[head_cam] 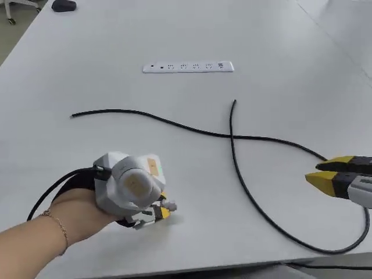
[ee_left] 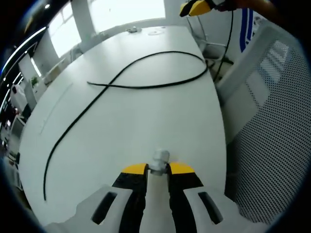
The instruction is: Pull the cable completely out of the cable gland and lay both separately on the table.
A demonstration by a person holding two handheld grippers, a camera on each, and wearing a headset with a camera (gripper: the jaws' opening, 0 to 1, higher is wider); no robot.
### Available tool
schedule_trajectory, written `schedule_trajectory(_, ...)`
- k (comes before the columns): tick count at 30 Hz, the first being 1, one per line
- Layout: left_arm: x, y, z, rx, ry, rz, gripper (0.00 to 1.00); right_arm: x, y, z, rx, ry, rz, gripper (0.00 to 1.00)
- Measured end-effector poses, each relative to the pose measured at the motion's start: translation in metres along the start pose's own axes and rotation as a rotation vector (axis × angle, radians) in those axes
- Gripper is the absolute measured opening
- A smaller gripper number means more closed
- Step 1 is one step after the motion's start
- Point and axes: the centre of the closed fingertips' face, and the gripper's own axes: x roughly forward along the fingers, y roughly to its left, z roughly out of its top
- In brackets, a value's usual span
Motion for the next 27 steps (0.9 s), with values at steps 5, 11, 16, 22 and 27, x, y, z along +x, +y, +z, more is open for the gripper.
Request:
schedule_trajectory(5, 0.009, -0.004, -0.003, 0.013, -0.009, -0.019, 0.17, -0.014, 0.008, -0.001, 0.009, -0.009, -0.023, 0.17)
schedule_trajectory(11, 0.005, -0.007, -0.005, -0.021, 0.008, -0.031, 0.35, -0.018, 0.01, -0.002, 0.012, -0.002, -0.035, 0.18)
schedule_trajectory(16, -0.024, -0.006, 0.004, -0.049, -0.003, -0.03, 0.31, -0.014, 0.017, 0.003, 0.0, 0.005, -0.013, 0.18)
schedule_trajectory(22, -0.083, -0.017, 0.016, -0.111, -0.039, -0.019, 0.42, -0.004, 0.036, 0.005, -0.044, 0.061, 0.059, 0.19)
schedule_trajectory(27, -0.125, -0.039, 0.018, -0.174, -0.082, -0.018, 0.43, 0.003, 0.054, -0.002, -0.068, 0.113, 0.124, 0.23)
